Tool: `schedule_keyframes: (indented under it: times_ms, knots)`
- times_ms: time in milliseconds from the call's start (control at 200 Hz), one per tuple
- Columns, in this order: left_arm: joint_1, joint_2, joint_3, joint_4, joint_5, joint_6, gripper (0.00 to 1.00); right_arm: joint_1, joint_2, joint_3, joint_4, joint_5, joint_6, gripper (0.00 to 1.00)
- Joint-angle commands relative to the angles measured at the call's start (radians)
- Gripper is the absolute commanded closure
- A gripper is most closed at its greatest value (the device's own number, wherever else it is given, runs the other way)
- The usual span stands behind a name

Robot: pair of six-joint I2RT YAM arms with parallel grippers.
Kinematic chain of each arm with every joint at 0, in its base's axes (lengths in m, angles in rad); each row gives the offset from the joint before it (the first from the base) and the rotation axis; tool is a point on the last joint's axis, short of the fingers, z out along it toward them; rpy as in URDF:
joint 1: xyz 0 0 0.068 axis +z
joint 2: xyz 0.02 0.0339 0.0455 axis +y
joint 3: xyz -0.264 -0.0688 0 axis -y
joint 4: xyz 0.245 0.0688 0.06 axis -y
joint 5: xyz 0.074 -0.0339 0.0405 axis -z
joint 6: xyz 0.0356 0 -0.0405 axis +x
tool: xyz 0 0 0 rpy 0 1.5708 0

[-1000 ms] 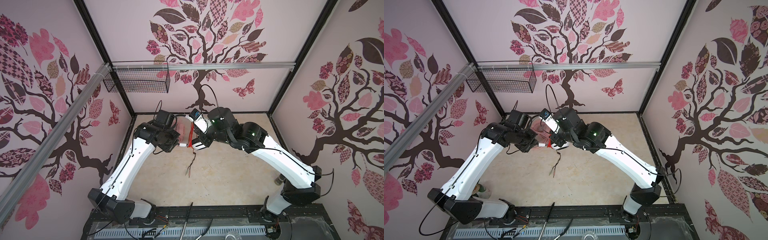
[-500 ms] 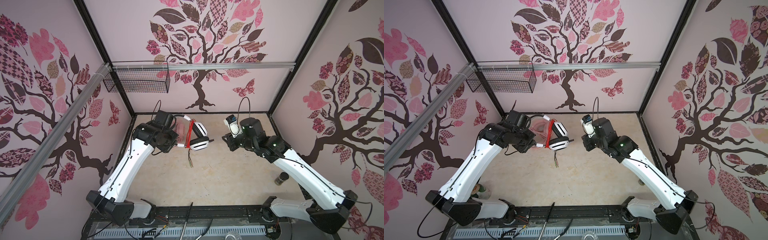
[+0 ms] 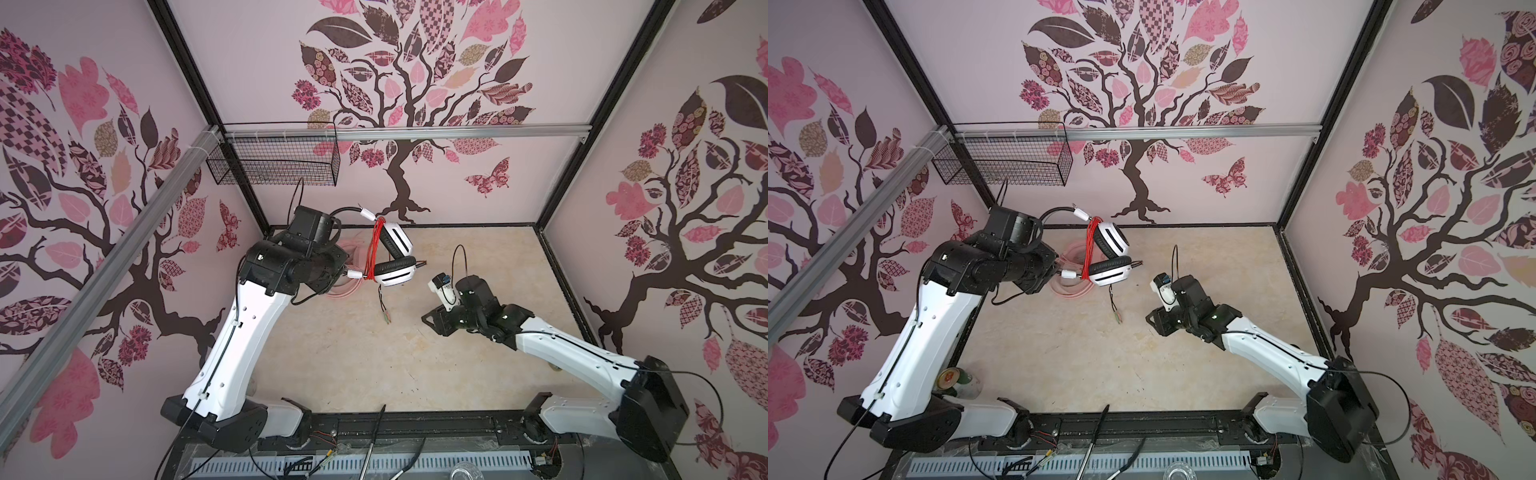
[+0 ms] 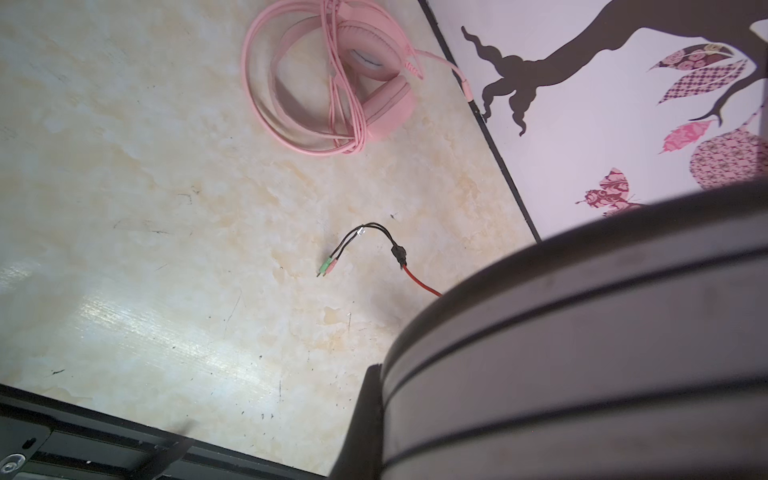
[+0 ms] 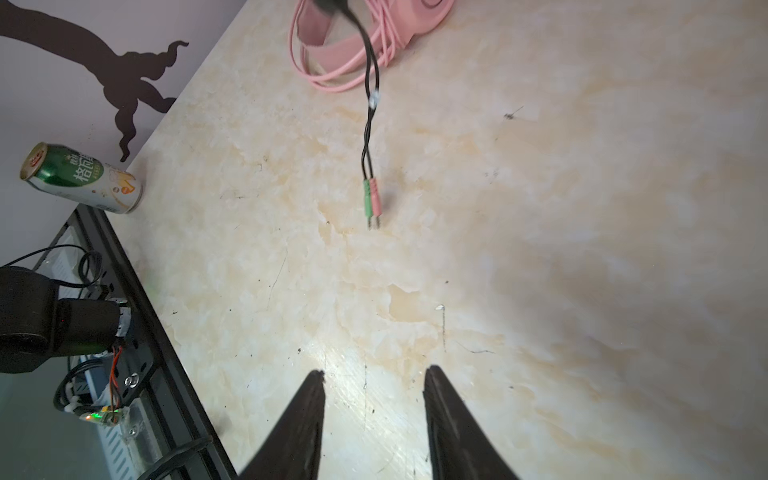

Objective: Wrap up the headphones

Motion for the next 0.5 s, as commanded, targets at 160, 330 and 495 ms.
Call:
schedule_keyframes:
  times_ms: [160, 330, 495]
  knots:
    - [-0.001, -0.010, 0.055, 0.050, 0.041, 0.001, 1.00, -0.001, 0.232, -0.019, 0.473, -0.183, 0.083, 0.58]
    - [-0.001, 0.000, 0.071, 0.041, 0.045, 0.007, 1.00, -0.001, 0.373, 0.085, 0.457, -0.161, 0.008, 0.54]
    - [0.000, 0.007, 0.071, 0.035, 0.050, 0.010, 1.00, -0.001, 0.455, 0.171, 0.414, -0.123, -0.020, 0.54]
